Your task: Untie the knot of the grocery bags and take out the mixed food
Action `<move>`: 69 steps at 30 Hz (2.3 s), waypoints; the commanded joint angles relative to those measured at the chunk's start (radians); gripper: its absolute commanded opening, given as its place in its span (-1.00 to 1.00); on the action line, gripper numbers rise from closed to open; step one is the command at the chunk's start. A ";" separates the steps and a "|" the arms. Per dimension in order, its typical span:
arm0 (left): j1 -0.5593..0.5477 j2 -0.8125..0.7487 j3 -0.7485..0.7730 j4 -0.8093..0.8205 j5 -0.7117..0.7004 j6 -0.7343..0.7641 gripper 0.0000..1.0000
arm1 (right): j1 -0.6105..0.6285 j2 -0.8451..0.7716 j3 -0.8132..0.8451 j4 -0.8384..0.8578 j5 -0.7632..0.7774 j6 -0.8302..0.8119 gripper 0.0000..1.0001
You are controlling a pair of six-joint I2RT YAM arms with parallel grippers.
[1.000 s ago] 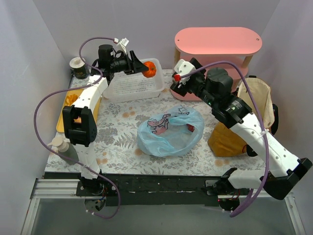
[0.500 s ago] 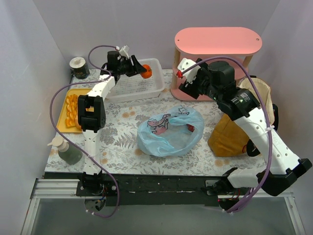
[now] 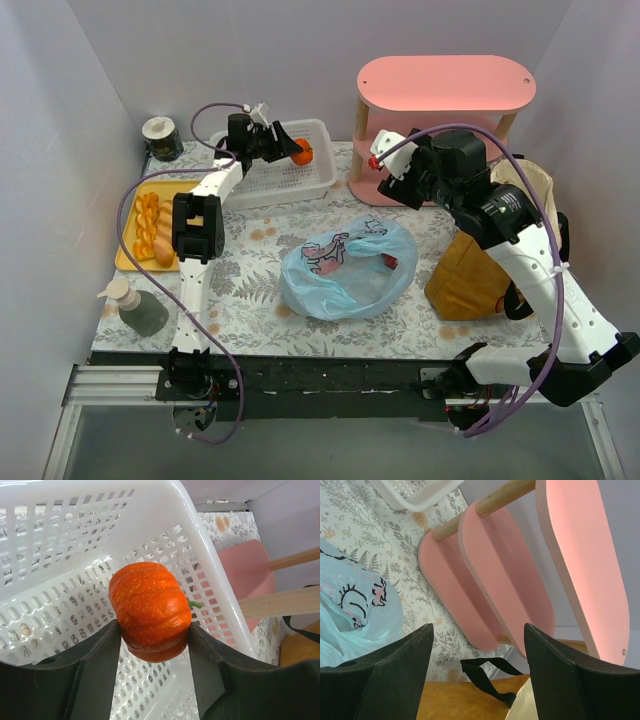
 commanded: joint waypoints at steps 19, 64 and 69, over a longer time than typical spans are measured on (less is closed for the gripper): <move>0.007 0.024 0.067 -0.082 -0.117 0.176 0.49 | -0.005 0.022 -0.063 0.049 -0.010 -0.014 0.57; -0.430 -1.264 -1.092 -0.280 -0.140 0.699 0.96 | 0.284 0.010 -0.514 -0.038 -0.095 -0.101 -0.97; -0.431 -1.156 -1.046 -0.294 -0.160 0.698 0.71 | 0.118 -0.027 -0.573 0.092 -0.063 -0.034 -0.97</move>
